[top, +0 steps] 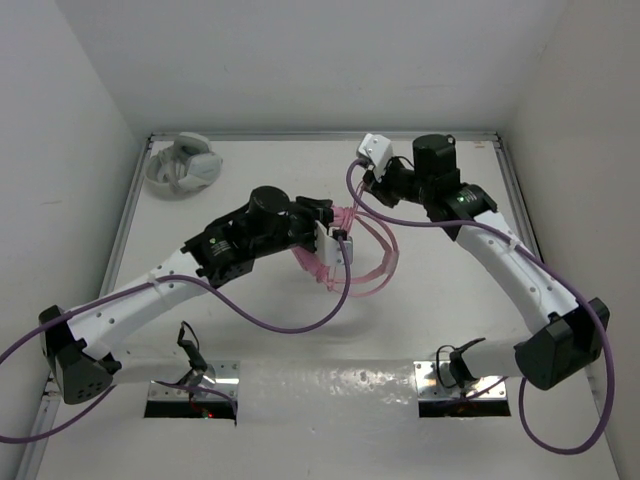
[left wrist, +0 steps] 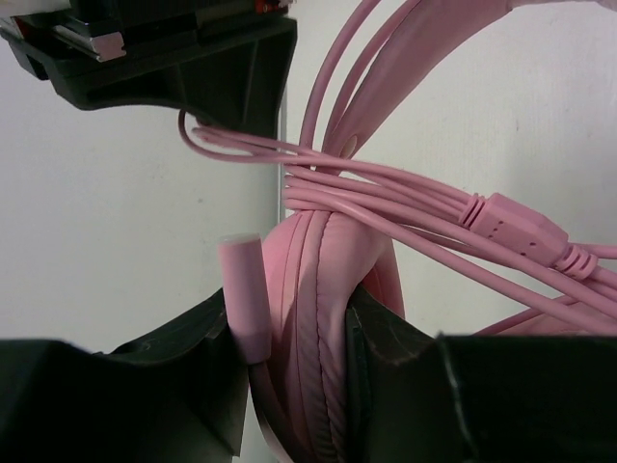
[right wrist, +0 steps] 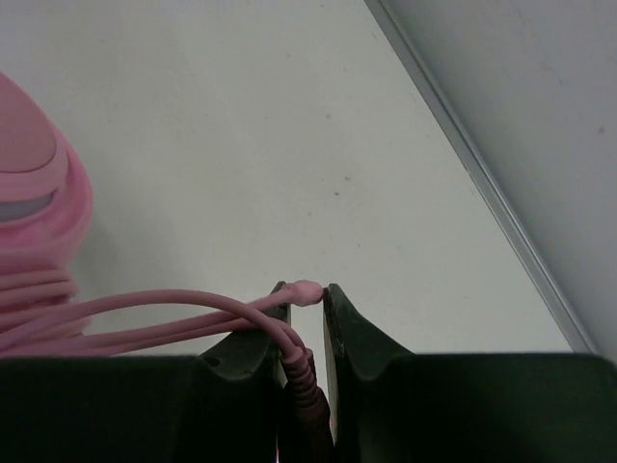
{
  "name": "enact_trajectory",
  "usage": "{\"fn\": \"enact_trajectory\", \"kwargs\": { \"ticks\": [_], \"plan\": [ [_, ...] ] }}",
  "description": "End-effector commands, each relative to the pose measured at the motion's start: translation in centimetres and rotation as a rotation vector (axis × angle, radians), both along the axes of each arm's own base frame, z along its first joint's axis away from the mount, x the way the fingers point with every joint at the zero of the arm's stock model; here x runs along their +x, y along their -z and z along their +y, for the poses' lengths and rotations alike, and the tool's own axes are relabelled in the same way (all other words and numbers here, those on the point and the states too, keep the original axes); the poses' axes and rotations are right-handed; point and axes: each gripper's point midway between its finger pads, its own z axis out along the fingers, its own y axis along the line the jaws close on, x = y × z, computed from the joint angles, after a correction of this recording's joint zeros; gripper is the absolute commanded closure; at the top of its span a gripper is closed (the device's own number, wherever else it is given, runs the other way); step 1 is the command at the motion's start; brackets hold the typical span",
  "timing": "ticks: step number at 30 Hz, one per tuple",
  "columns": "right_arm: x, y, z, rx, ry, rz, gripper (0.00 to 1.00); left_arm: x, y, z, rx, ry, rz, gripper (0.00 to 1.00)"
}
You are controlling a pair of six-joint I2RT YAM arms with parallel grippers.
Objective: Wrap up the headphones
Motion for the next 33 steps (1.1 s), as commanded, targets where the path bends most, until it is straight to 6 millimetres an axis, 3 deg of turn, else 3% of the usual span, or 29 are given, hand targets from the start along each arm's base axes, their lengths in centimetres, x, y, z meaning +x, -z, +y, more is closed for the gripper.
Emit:
{"fn": "enact_trajectory", "kwargs": {
  "ticks": [1, 4, 8, 13, 22, 29, 33],
  "plan": [
    [3.8, -4.6, -1.2, 0.129, 0.084, -0.187, 0.85, -4.9, -2.4, -1.7, -0.103, 0.196, 0.094, 1.00],
    [3.5, -3.1, -1.3, 0.115, 0.077, -0.167, 0.78, -4.4, -3.5, -1.7, -0.175, 0.147, 0.138, 1.00],
    [2.7, 1.0, -2.5, 0.038, 0.117, -0.074, 0.72, -3.9, -4.5, -1.2, -0.249, 0.078, 0.216, 1.00],
    [1.2, 5.3, -4.2, 0.018, 0.173, 0.004, 0.57, -3.1, -5.4, -0.1, -0.318, -0.018, 0.302, 1.00],
    [-0.5, 9.7, -5.9, 0.041, 0.247, 0.122, 0.45, -0.3, -5.2, 2.5, -0.423, -0.237, 0.393, 1.00],
    [-1.1, 11.9, -8.0, 0.059, 0.348, 0.157, 0.42, 3.8, -3.6, 6.4, -0.470, -0.503, 0.417, 1.00],
    [-1.5, 12.1, -8.3, 0.086, 0.377, 0.157, 0.41, 6.0, -2.9, 9.3, -0.486, -0.652, 0.383, 1.00]
  ]
}}
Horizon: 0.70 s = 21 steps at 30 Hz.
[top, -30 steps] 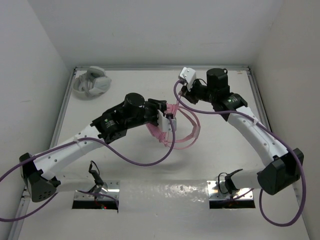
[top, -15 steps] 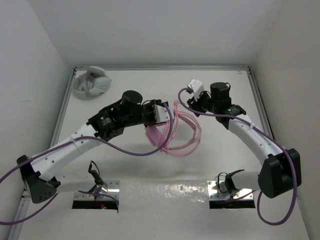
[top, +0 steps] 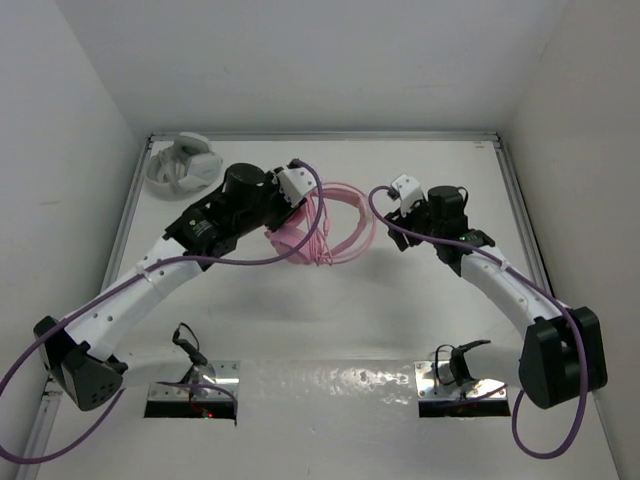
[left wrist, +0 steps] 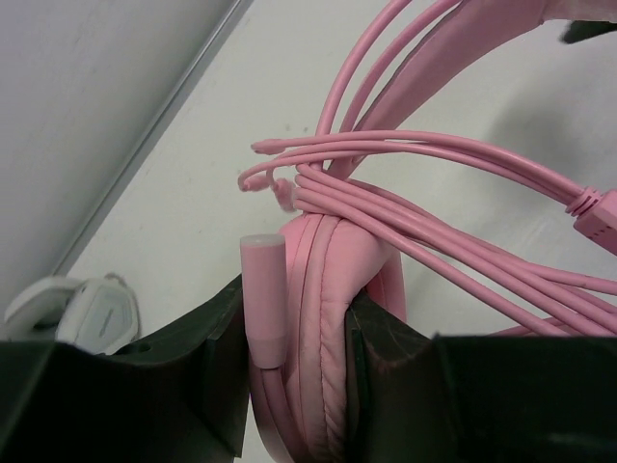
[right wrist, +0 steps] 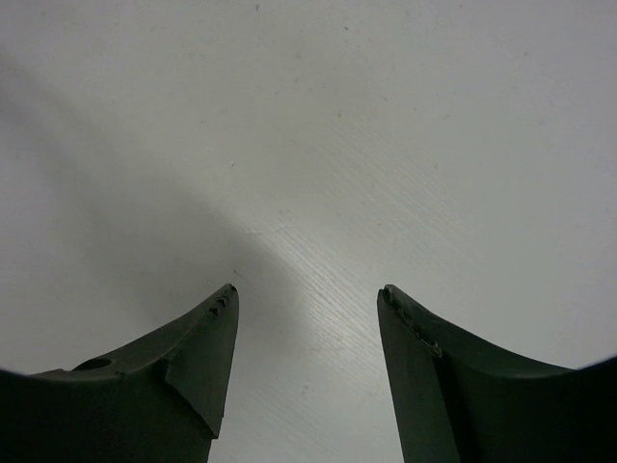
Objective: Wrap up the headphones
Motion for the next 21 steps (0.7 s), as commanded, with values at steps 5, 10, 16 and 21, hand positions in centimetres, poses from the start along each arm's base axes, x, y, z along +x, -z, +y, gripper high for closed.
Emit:
{"fn": "enact_trajectory", "kwargs": {
  "ticks": [5, 10, 16, 21],
  "plan": [
    [0.3, -2.0, -0.2, 0.078, 0.063, -0.081, 0.40, 5.4, -3.1, 7.5, -0.055, -0.357, -0.113, 1.00],
    [0.0, -2.9, -0.3, 0.107, 0.078, -0.121, 0.40, 7.2, -1.9, 12.5, -0.060, -0.508, -0.094, 1.00],
    [-0.2, -3.6, 0.2, 0.149, 0.063, -0.141, 0.39, 8.3, -0.8, 20.1, -0.093, -0.734, -0.069, 1.00],
    [-0.2, -3.8, 0.7, 0.169, 0.040, -0.151, 0.38, 7.0, -0.4, 26.0, -0.093, -0.901, -0.089, 1.00]
  ]
}}
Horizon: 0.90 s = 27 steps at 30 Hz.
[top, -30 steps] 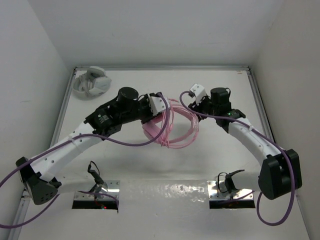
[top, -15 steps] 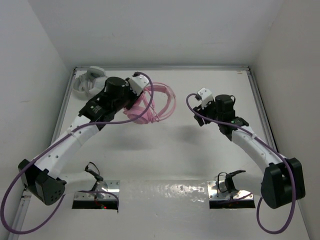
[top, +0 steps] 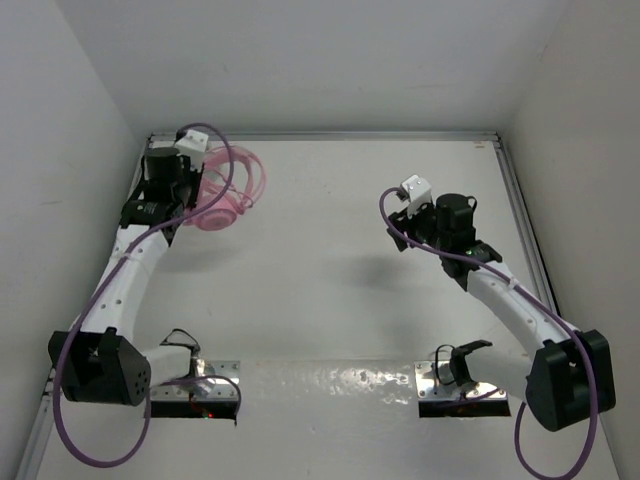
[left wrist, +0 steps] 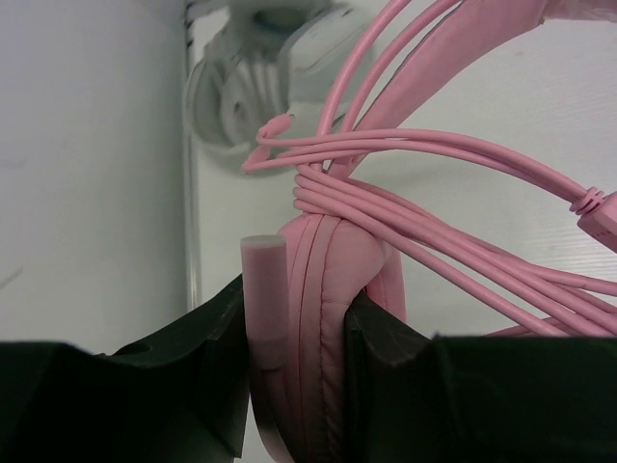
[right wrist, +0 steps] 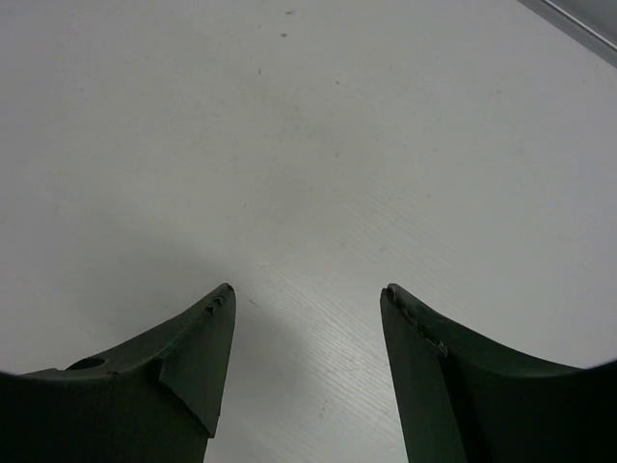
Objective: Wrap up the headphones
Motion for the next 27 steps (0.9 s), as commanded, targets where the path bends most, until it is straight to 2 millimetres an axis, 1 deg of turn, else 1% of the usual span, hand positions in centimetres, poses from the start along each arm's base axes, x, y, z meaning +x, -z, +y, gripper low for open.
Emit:
{"fn": "enact_trajectory", "kwargs": {
  "ticks": [1, 2, 3, 5, 6, 8, 10, 13, 14, 15, 16, 17, 18, 19, 20, 21, 23, 24, 25, 26, 27],
  "plan": [
    [0.6, -2.0, 0.9, 0.057, -0.024, -0.073, 0.38, -0.2, -3.7, 2.6, -0.039, -0.099, -0.159, 1.00],
    [0.6, -1.9, 0.9, 0.063, -0.021, -0.067, 0.38, -0.8, -3.8, 4.4, -0.036, -0.148, -0.165, 1.00],
    [0.7, -2.0, 1.0, 0.069, -0.022, -0.070, 0.38, -1.2, -3.1, 5.0, -0.031, -0.161, -0.150, 1.00],
    [0.7, -2.1, 1.2, 0.086, -0.022, -0.073, 0.38, -2.1, -3.1, 6.3, -0.024, -0.182, -0.157, 1.00],
    [0.7, -2.1, 1.3, 0.092, -0.023, -0.073, 0.38, -2.5, -2.3, 6.4, -0.017, -0.176, -0.138, 1.00],
    [0.6, -2.4, 1.4, 0.106, -0.025, -0.080, 0.38, -3.0, -2.3, 6.3, 0.006, -0.146, -0.140, 1.00],
    [0.5, -2.4, 1.4, 0.108, -0.024, -0.081, 0.37, -3.3, -1.8, 6.1, 0.001, -0.136, -0.128, 1.00],
    [0.4, -2.4, 1.3, 0.104, -0.023, -0.075, 0.37, -3.1, -1.7, 5.8, -0.019, -0.126, -0.124, 1.00],
    [0.4, -2.4, 1.4, 0.104, -0.023, -0.071, 0.37, -2.7, -1.4, 5.6, -0.026, -0.116, -0.113, 1.00],
    [0.4, -2.4, 1.3, 0.102, -0.019, -0.067, 0.37, -2.4, -1.7, 5.6, -0.028, -0.115, -0.119, 1.00],
    [0.4, -2.5, 1.3, 0.110, -0.015, -0.066, 0.37, -1.8, -1.2, 5.4, -0.038, -0.107, -0.103, 1.00],
    [0.4, -2.7, 1.3, 0.115, -0.011, -0.068, 0.37, -1.3, -1.9, 5.4, -0.041, -0.105, -0.117, 1.00],
    [0.4, -2.9, 1.3, 0.121, -0.009, -0.069, 0.37, -0.9, -2.2, 5.4, -0.045, -0.100, -0.119, 1.00],
    [0.4, -3.0, 1.3, 0.130, -0.004, -0.069, 0.37, -0.1, -1.9, 5.2, -0.056, -0.090, -0.109, 1.00],
    [0.4, -3.0, 1.2, 0.134, 0.004, -0.070, 0.37, 0.6, -3.0, 5.1, -0.060, -0.082, -0.129, 1.00],
    [0.5, -3.3, 1.2, 0.144, 0.012, -0.077, 0.37, 1.6, -2.7, 5.0, -0.067, -0.070, -0.119, 1.00],
    [0.6, -3.4, 1.1, 0.148, 0.021, -0.080, 0.37, 2.9, -3.2, 4.6, -0.081, -0.057, -0.122, 1.00],
    [0.8, -3.6, 1.1, 0.147, 0.027, -0.085, 0.37, 4.5, -3.6, 3.9, -0.078, -0.042, -0.121, 1.00],
    [0.8, -3.6, 1.1, 0.147, 0.027, -0.084, 0.37, 5.2, -3.9, 4.1, -0.065, -0.076, -0.125, 1.00],
    [0.9, -3.6, 1.1, 0.145, 0.029, -0.080, 0.37, 6.2, -5.3, 3.8, -0.063, -0.081, -0.154, 1.00],
    [1.0, -3.7, 1.2, 0.145, 0.024, -0.076, 0.37, 7.5, -4.2, 2.7, -0.063, -0.066, -0.124, 1.00]
  ]
}}
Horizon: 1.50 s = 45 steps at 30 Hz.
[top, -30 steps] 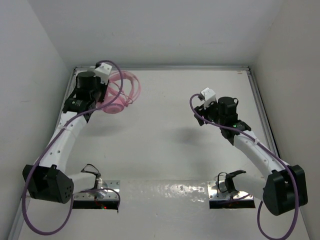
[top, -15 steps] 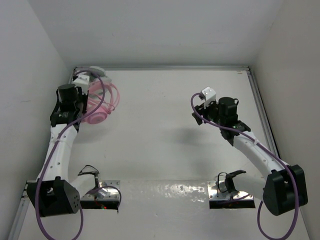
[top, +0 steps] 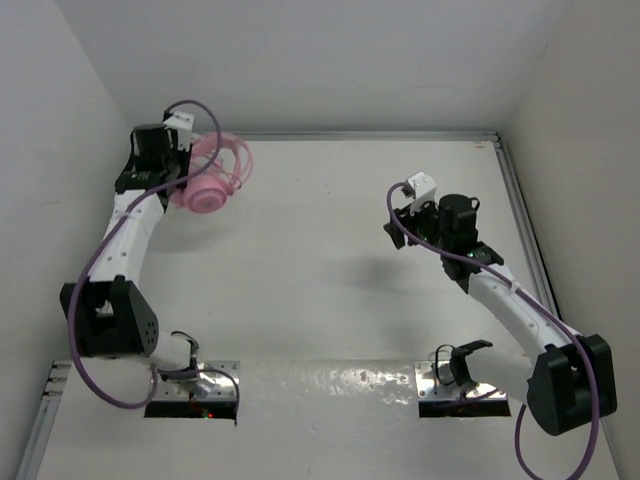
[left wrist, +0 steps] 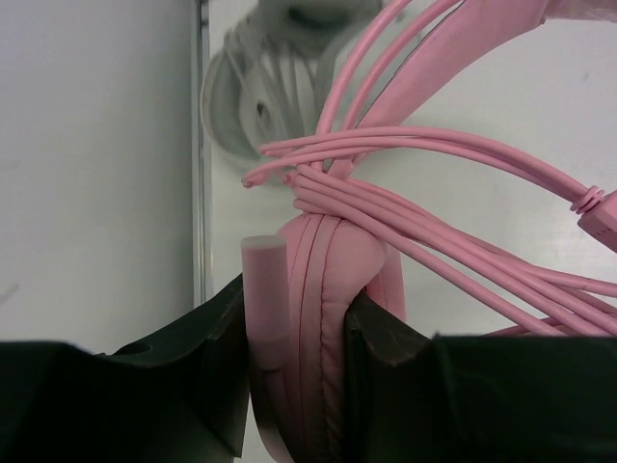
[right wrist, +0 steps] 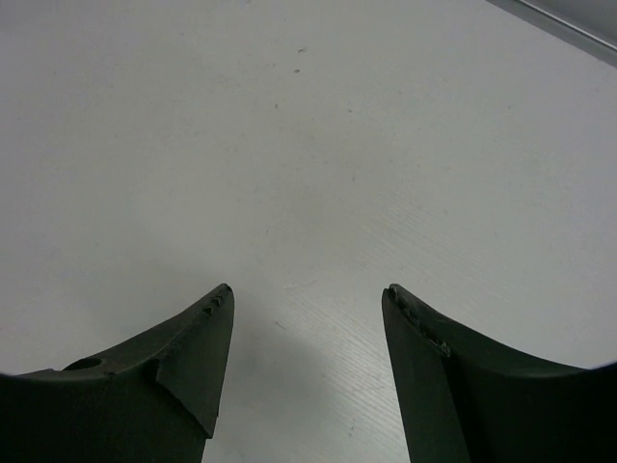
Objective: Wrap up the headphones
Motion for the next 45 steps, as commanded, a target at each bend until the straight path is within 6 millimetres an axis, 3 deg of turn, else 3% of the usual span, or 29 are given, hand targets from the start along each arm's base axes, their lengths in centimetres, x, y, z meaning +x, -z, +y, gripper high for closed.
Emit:
{"fn": "enact_trajectory", "kwargs": {
  "ticks": [1, 2, 3, 7, 8, 9, 10, 11, 13, 17, 22, 27, 34, 41, 45],
  "plan": [
    [0.9, -2.5, 0.3, 0.035, 0.010, -0.053, 0.37, 5.2, -6.3, -2.3, -0.014, -0.002, -0.215, 1.00],
    [0.8, -2.4, 0.3, 0.031, 0.011, -0.042, 0.37, 5.9, -6.5, -2.5, -0.014, -0.013, -0.225, 1.00],
    [0.9, -2.8, 0.2, 0.031, 0.018, -0.047, 0.37, 7.4, -6.3, -4.4, -0.027, 0.007, -0.225, 1.00],
    [0.8, -3.3, -0.2, 0.019, 0.034, -0.039, 0.37, 11.2, -6.4, -5.6, -0.068, -0.045, -0.262, 1.00],
    [0.7, -3.4, -0.3, 0.014, 0.034, -0.035, 0.37, 11.9, -6.0, -5.8, -0.087, -0.055, -0.250, 1.00],
    [0.8, -4.1, -0.3, 0.018, 0.037, -0.049, 0.37, 13.3, -3.8, -6.1, -0.110, -0.073, -0.207, 1.00],
    [0.6, -4.0, -0.4, 0.011, 0.038, -0.036, 0.37, 14.4, -5.5, -6.3, -0.127, -0.076, -0.244, 1.00],
    [0.4, -4.1, -0.5, 0.009, 0.039, -0.029, 0.37, 15.5, -3.4, -6.6, -0.142, -0.089, -0.201, 1.00],
    [0.1, -4.2, -0.7, 0.004, 0.046, -0.021, 0.37, 16.7, -3.5, -7.1, -0.158, -0.088, -0.217, 1.00],
    [-0.6, -4.5, -1.0, 0.003, 0.057, -0.015, 0.37, 18.9, -0.7, -8.6, -0.177, -0.090, -0.216, 1.00],
    [-1.3, -4.6, -1.5, -0.006, 0.073, -0.006, 0.37, 20.6, 2.6, -10.9, -0.187, -0.071, -0.191, 1.00],
    [-1.8, -4.5, -1.8, -0.018, 0.084, 0.016, 0.37, 21.9, 4.5, -12.4, -0.186, -0.080, -0.175, 1.00],
    [-1.9, -4.8, -2.0, -0.001, 0.110, 0.025, 0.37, 22.2, 8.6, -10.2, -0.122, -0.231, -0.143, 1.00],
    [-2.1, -4.3, -1.9, -0.005, 0.104, 0.044, 0.37, 21.9, 9.8, -9.0, -0.120, -0.323, -0.161, 1.00],
    [-2.0, -4.2, -1.9, -0.006, 0.104, 0.049, 0.38, 21.7, 11.6, -8.6, -0.117, -0.354, -0.134, 1.00]
  ]
}}
